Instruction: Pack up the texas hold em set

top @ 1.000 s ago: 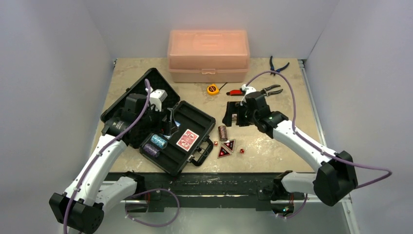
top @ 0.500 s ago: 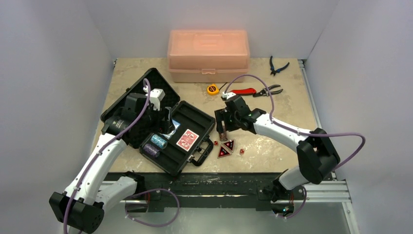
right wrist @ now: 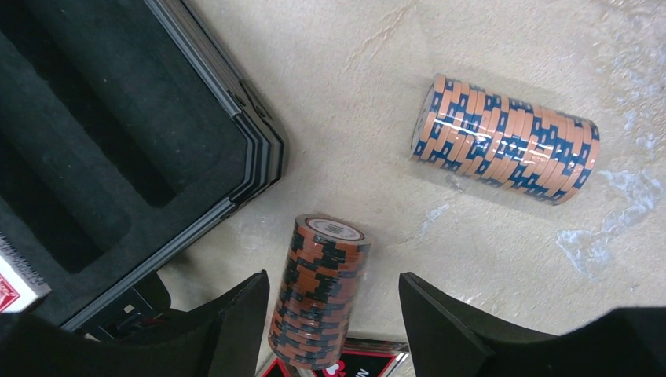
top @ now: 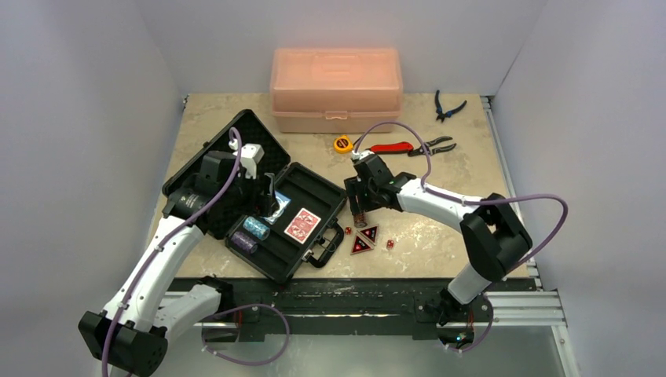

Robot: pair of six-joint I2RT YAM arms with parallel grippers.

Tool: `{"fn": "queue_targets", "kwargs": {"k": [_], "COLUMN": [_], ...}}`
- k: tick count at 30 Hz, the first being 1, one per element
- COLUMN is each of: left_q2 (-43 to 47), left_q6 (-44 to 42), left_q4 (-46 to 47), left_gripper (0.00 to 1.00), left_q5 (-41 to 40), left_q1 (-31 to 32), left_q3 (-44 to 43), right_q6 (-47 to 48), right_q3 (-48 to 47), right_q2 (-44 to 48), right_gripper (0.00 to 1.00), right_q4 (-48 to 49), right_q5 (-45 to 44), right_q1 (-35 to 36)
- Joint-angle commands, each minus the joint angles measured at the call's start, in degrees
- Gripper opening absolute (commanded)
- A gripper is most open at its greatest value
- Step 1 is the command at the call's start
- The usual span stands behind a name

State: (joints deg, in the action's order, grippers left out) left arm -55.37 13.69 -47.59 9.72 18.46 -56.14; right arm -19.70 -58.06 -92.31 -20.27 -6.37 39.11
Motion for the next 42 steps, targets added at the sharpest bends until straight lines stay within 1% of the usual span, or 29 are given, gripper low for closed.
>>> {"fn": "queue_targets", "kwargs": {"k": [1,7,13,20,23,27,34,35,42], "left_q2": [1.2,1.2,1.2,1.1,1.1,1.1,1.2,1.2,0.9], "left_q6": [-0.9,-0.8,-0.8,-0.8,-0.8,-0.9,-0.9,-0.9,-0.9], "left_q4": [0.5,0.4,0.4,0.5,0.4,0.4,0.5,0.5,0.4], "left_gripper": [0.82,0.82,0.82,0.81,0.82,0.82,0.82,0.82,0.81], "left_q5": [-0.9,-1.0,-0.9,-0.9,-1.0,-1.0,-1.8,-1.9,-1.7], "left_q1": [0.3,0.2,0.2,0.2,0.2,0.2,0.2,0.2,0.2], "left_q3": [-2.3,-2.3,-2.3,-2.3,-2.3,-2.4,-2.4,-2.4,-2.5], "right_q6": [-0.2,-0.6,-0.7,-0.6,-0.6,-0.3,0.8,0.9,3.0], "right_q3": [-1.9,-1.9,-1.8,-1.9,-2.0,-2.0,-2.3,-2.4,-2.3], "right_q2": [-0.9,-2.6,-3.8,-4.6,-4.6,-4.4,-3.1,-2.6,1.9], "right_gripper": [0.65,0.59,0.58,0.54,0.48,0.37,0.03,0.00,0.00], "right_q4": [-0.1,0.6,0.8,0.8,0.8,0.8,0.5,0.1,-0.4], "right_q5": [-1.6,-1.4,-1.5,-1.7,-1.8,-2.1,-2.6,-2.9,-4.7], "right_q1": [0.7,1.0,1.3,1.4,1.4,1.4,1.4,1.4,1.4]}}
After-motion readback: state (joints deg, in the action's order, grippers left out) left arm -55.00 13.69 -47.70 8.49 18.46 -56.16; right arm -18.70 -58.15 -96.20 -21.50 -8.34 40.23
